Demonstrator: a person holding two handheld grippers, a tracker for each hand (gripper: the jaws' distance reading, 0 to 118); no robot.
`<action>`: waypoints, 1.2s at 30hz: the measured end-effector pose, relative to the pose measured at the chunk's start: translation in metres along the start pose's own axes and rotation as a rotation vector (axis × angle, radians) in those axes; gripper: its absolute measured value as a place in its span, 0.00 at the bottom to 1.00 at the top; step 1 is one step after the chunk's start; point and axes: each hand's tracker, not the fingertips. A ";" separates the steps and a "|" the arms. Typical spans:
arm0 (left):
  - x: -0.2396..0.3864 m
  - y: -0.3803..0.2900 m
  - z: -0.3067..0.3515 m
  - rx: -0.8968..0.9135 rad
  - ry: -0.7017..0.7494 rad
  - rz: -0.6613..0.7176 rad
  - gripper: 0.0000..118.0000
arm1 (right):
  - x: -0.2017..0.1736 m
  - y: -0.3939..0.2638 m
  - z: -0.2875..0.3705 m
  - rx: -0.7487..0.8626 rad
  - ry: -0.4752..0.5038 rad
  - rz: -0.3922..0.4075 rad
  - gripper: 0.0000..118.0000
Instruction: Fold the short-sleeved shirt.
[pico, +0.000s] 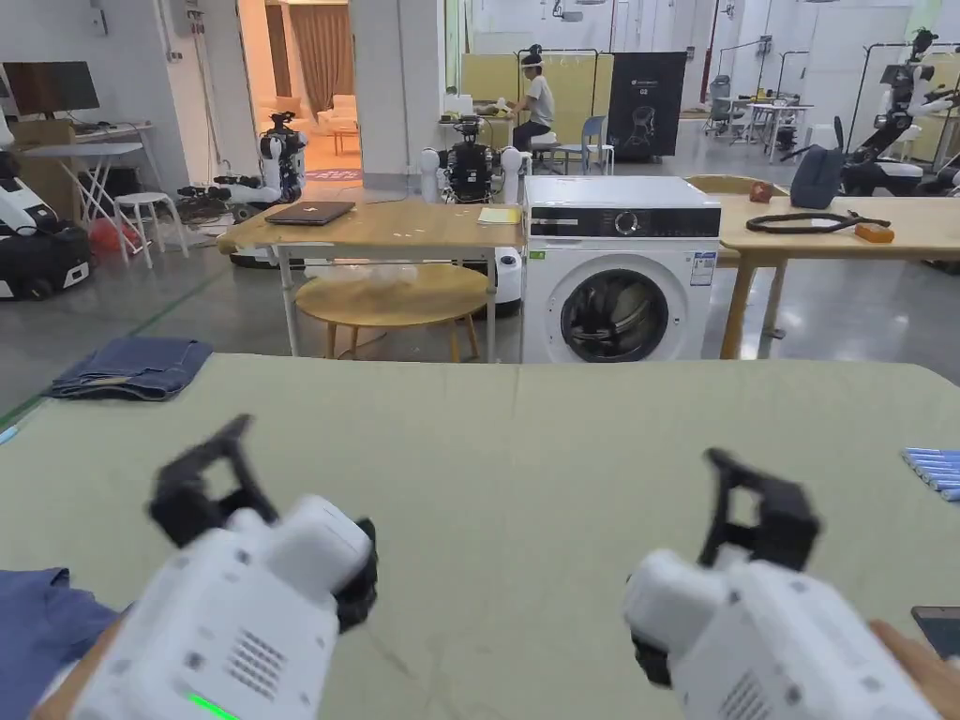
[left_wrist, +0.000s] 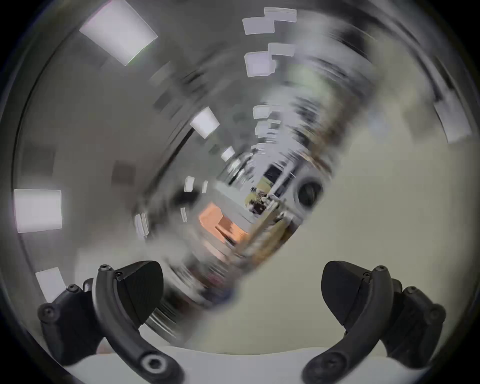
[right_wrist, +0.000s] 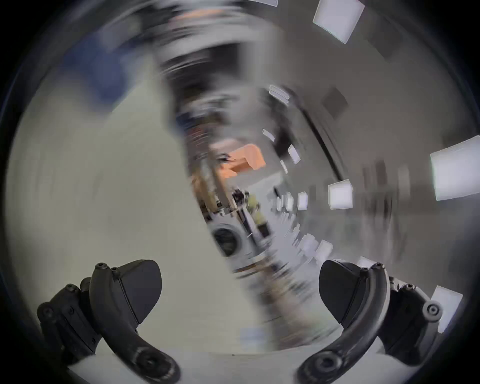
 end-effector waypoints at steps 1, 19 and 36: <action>-0.027 -0.001 -0.003 -0.023 0.016 0.354 1.00 | 0.030 -0.002 0.000 0.012 -0.016 -0.382 1.00; -0.034 -0.003 -0.005 -0.061 0.056 0.563 1.00 | 0.065 -0.005 -0.001 -0.048 -0.002 -0.956 1.00; -0.040 0.001 -0.006 -0.069 0.062 0.552 1.00 | 0.069 -0.004 -0.003 -0.068 0.007 -0.929 1.00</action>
